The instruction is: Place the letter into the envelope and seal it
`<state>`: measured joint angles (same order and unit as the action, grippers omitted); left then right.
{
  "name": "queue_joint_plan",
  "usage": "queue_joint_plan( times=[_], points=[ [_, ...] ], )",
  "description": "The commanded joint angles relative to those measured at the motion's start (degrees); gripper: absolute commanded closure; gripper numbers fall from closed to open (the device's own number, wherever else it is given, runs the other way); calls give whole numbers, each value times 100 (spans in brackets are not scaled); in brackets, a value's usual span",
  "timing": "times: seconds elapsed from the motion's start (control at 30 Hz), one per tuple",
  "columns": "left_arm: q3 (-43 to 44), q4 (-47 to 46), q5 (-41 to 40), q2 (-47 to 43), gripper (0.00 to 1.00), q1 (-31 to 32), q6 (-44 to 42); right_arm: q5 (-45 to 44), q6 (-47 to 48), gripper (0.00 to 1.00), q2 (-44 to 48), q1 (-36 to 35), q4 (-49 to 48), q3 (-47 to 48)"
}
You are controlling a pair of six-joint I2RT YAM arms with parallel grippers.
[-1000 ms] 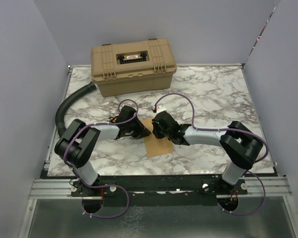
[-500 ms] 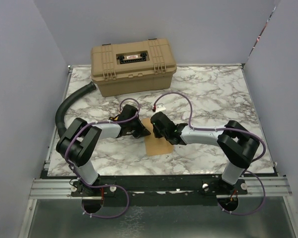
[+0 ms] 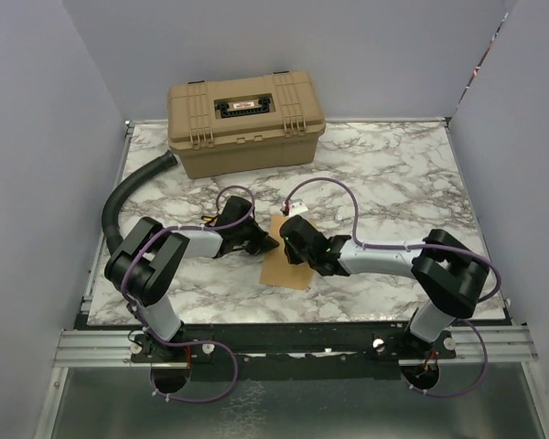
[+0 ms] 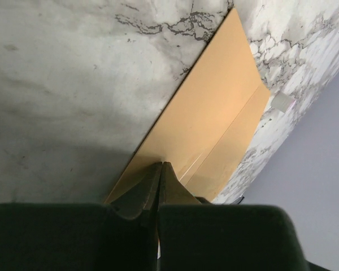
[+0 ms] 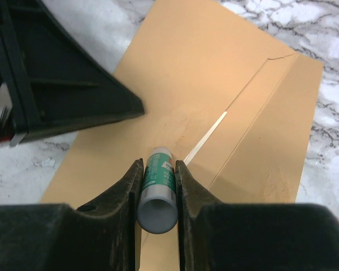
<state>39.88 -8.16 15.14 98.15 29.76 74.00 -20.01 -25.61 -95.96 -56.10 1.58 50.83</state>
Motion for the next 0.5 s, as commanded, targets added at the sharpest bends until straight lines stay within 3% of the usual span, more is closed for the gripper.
queue_joint_plan(
  times=[0.0,0.3,0.47],
  points=[
    [-432,942,-1194,627,100,21,-61,383,4,99,162,-203,601,-470],
    [-534,933,-1161,577,100,34,-245,128,-132,99,82,-211,493,-567],
    [-367,914,-1073,747,100,54,-1022,53,-61,99,-257,-3,250,-369]
  ],
)
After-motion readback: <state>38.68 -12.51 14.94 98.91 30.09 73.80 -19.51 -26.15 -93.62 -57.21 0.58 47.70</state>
